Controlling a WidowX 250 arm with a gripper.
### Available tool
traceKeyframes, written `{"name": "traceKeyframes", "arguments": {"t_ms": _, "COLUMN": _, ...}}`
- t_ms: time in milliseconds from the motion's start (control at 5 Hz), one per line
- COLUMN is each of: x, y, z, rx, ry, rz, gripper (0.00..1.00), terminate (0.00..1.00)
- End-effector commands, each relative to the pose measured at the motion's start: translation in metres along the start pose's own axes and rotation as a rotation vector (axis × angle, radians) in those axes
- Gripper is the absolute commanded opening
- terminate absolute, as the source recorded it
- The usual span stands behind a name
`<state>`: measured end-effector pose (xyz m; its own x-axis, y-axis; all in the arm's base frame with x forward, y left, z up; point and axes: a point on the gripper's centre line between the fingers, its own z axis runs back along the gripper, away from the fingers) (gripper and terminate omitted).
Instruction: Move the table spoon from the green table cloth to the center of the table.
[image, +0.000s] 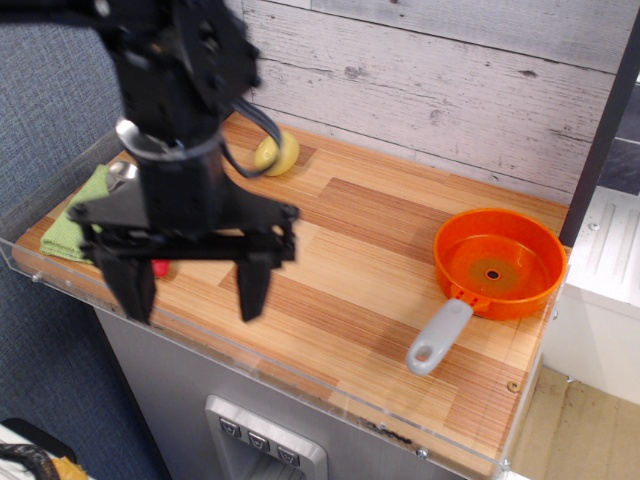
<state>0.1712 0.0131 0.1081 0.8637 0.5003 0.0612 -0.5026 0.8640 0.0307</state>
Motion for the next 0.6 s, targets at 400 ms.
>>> {"name": "traceKeyframes", "arguments": {"t_ms": 400, "x": 0.082, "y": 0.056, "z": -0.025, "rx": -0.011, "ry": -0.104, "rz": 0.308, "gripper": 1.00, "terminate": 0.00}}
